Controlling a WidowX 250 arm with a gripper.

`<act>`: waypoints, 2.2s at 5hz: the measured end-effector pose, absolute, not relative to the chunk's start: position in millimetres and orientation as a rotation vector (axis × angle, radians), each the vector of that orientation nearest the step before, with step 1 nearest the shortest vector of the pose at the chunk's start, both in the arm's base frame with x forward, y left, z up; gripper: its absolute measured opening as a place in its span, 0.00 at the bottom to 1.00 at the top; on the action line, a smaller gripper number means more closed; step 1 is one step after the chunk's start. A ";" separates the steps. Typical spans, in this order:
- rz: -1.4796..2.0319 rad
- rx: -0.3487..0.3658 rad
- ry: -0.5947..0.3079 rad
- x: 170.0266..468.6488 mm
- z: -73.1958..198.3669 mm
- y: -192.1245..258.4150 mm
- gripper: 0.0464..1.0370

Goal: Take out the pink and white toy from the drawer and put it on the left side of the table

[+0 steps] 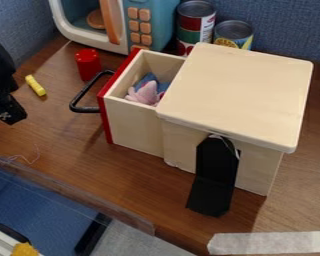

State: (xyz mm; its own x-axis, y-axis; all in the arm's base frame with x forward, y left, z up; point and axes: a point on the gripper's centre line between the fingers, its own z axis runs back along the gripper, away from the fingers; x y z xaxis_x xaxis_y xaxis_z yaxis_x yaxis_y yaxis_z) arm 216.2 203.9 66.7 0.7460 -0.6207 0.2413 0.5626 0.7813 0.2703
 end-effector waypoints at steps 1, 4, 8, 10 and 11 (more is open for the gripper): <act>-0.640 0.147 -0.322 214.1 59.0 199.2 0.96; -0.702 0.070 -0.412 245.4 101.2 131.3 0.96; -0.772 0.015 -0.398 303.2 127.3 50.8 0.96; -0.784 0.033 -0.365 312.6 107.2 45.4 0.96; -0.801 0.011 -0.388 313.2 99.5 40.3 0.96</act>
State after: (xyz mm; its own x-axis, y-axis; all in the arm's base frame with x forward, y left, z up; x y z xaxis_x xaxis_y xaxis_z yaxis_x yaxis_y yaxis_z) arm 313.2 40.3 99.5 0.6295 -0.7012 0.3348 0.6972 0.6999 0.1550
